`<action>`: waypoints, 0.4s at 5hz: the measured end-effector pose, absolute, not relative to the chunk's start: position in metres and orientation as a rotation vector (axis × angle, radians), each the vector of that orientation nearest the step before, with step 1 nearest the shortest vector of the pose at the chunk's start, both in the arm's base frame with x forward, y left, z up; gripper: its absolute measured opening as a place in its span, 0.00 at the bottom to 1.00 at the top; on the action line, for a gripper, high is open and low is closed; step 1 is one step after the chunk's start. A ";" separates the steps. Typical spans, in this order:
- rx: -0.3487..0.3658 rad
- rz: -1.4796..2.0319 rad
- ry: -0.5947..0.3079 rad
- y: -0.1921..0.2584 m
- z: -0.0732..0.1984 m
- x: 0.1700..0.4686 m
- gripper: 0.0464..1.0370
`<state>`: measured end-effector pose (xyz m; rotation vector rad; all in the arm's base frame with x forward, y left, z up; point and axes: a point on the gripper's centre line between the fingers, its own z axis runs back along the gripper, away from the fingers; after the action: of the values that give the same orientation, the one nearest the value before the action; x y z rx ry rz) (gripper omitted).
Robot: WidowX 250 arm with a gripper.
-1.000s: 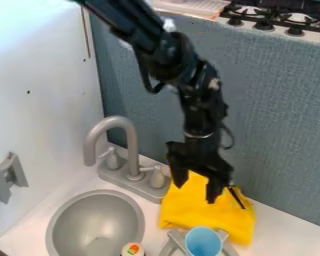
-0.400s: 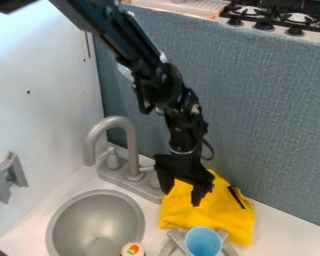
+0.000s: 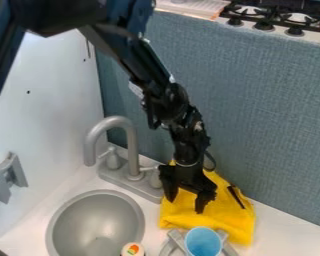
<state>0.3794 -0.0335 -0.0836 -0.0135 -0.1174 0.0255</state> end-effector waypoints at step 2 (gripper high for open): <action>-0.030 0.068 -0.075 -0.048 -0.103 0.399 0.96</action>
<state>0.3988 -0.0479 -0.1033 -0.0301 -0.0749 0.0679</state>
